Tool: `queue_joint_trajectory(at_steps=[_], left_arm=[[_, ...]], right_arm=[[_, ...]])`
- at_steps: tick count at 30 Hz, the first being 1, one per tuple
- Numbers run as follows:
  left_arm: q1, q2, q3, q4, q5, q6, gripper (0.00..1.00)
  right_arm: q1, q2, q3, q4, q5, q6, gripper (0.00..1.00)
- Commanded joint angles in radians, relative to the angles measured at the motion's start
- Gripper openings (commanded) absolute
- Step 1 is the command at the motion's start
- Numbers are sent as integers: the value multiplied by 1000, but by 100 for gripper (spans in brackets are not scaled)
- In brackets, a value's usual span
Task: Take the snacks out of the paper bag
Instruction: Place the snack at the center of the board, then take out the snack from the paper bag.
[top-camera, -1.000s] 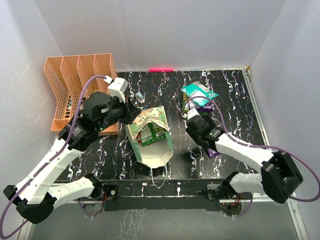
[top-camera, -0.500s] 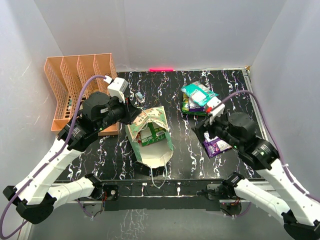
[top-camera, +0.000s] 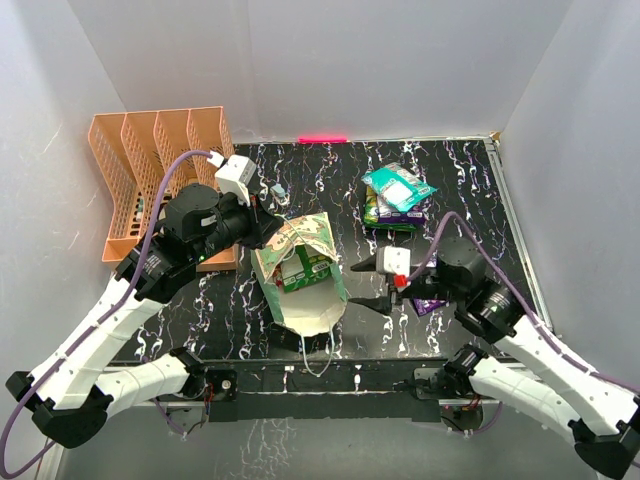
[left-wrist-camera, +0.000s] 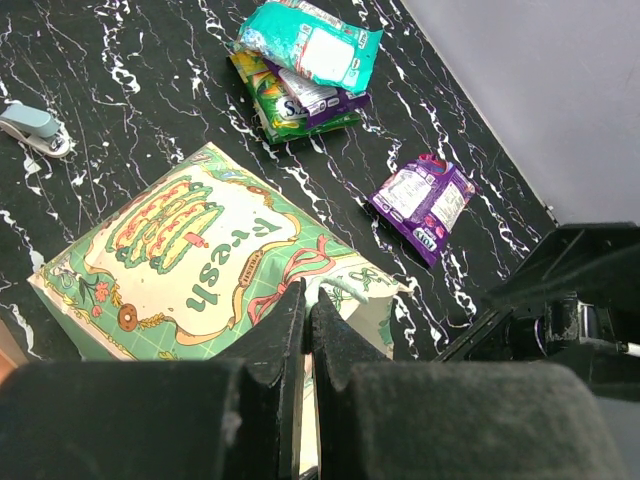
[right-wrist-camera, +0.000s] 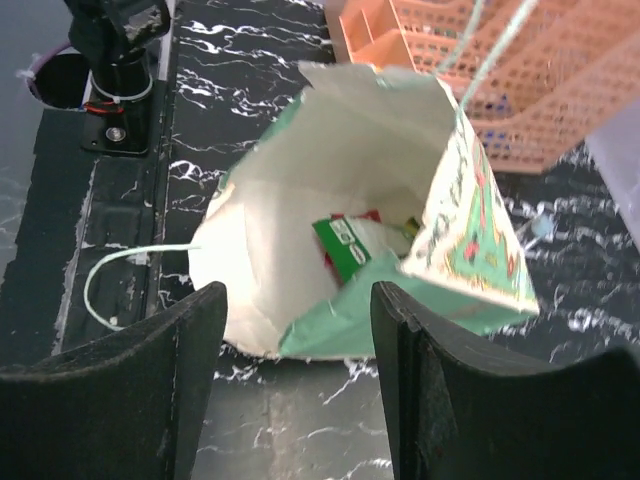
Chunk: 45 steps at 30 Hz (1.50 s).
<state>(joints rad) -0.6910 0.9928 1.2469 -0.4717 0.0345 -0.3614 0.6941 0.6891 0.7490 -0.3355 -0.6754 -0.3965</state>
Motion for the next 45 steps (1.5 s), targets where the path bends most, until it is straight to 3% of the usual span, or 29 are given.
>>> queue_joint_trajectory(at_steps=[1, 5, 14, 22, 34, 36, 39, 42, 45], left_arm=[[-2, -10, 7, 22, 6, -10, 0], [-2, -3, 25, 7, -2, -5, 0], [-2, -11, 30, 6, 7, -1, 0], [-2, -23, 24, 22, 22, -2, 0], [-3, -40, 41, 4, 31, 9, 0], [-2, -41, 42, 4, 32, 11, 0], [-2, -43, 33, -1, 26, 13, 0], [-2, -48, 12, 5, 19, 11, 0], [-2, -53, -11, 15, 12, 7, 0]], right_arm=[[184, 102, 12, 188, 131, -169, 63], [488, 272, 53, 187, 590, -304, 72], [525, 580, 36, 347, 896, -561, 72], [475, 750, -58, 698, 905, -741, 70], [391, 976, -50, 968, 875, -806, 68], [387, 1001, -49, 1033, 878, -805, 62], [386, 975, -32, 1024, 845, -767, 39], [383, 906, -5, 896, 781, -678, 12], [382, 824, -11, 820, 767, -597, 7]])
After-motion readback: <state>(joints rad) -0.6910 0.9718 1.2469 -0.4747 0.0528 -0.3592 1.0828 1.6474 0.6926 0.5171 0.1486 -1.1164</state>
